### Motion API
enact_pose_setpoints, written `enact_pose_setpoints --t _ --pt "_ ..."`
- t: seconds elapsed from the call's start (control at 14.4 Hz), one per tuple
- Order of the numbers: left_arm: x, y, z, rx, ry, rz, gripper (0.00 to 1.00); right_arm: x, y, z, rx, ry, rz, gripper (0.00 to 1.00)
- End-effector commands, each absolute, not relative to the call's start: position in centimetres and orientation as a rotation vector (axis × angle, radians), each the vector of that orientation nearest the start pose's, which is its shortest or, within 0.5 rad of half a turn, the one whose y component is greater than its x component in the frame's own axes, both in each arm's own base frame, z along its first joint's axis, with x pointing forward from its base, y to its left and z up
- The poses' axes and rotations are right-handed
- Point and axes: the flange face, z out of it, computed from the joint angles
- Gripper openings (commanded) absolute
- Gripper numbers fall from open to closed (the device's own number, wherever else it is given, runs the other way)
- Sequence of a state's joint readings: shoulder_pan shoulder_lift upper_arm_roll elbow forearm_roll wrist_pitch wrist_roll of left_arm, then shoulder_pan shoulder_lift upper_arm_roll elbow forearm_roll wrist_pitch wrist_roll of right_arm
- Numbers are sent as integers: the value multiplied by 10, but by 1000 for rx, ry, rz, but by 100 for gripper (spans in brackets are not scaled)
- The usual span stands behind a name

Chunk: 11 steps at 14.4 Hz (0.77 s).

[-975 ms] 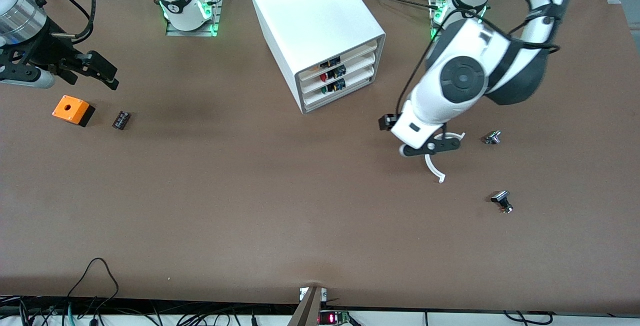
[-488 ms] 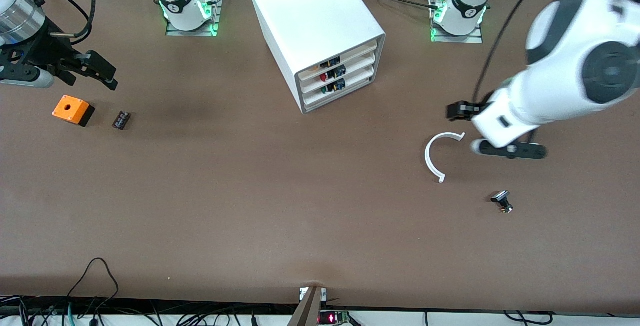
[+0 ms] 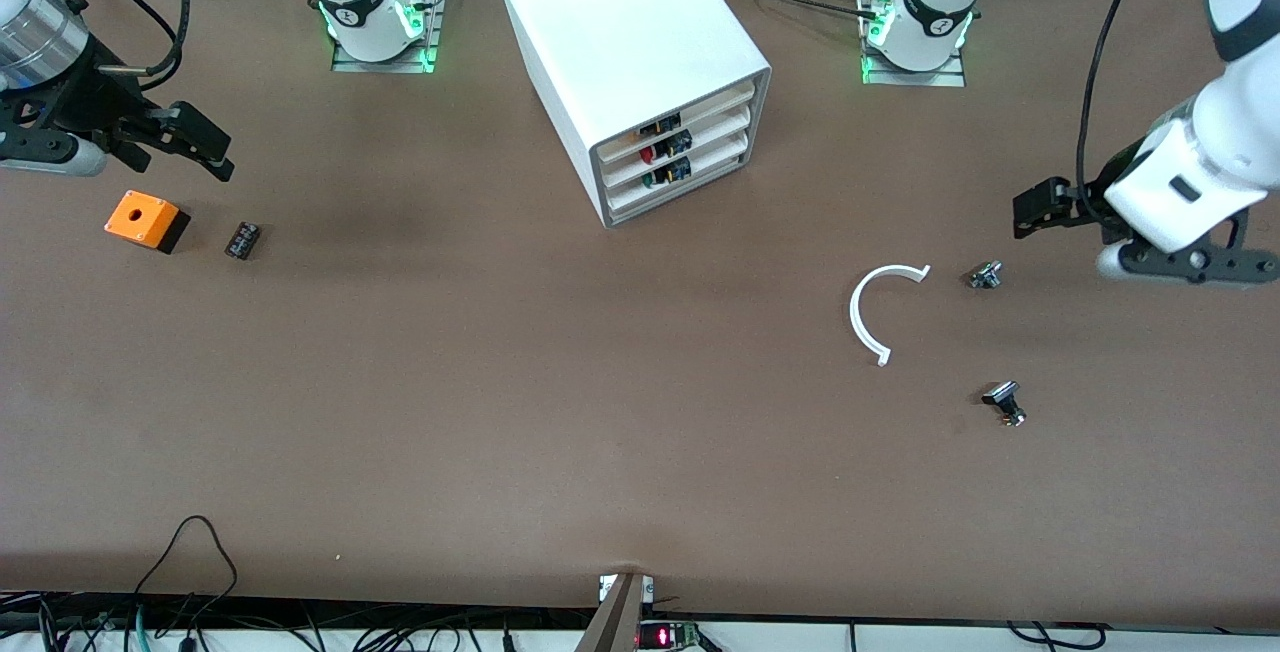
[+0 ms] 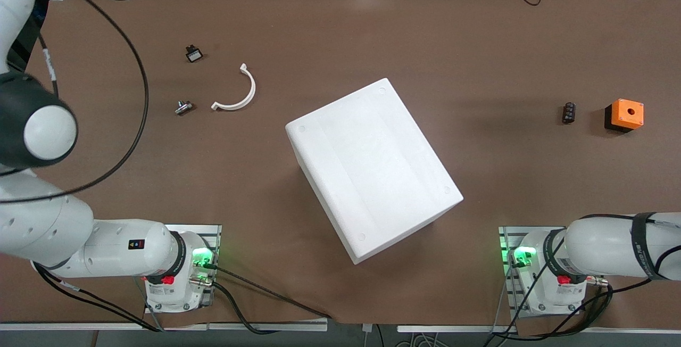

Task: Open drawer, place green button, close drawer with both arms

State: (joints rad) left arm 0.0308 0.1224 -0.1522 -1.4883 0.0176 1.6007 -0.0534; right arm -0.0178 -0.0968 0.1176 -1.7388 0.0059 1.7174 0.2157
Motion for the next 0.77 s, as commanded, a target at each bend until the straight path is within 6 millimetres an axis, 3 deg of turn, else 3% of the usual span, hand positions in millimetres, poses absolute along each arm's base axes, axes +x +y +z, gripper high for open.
enact_pose_setpoints --t 0.0,0.14,0.28,0.7 --pt "542 -48 603 -3128 219 -60 100 536 56 613 -3130 152 -134 100" --pt "539 -33 600 -3130 183 -3 100 536 56 613 -3130 152 -134 100" --pt "538 -35 600 -3125 185 81 100 536 56 615 -3127 155 -143 100" --pt "537 -42 602 -3123 204 96 100 536 56 615 -3132 152 -144 100"
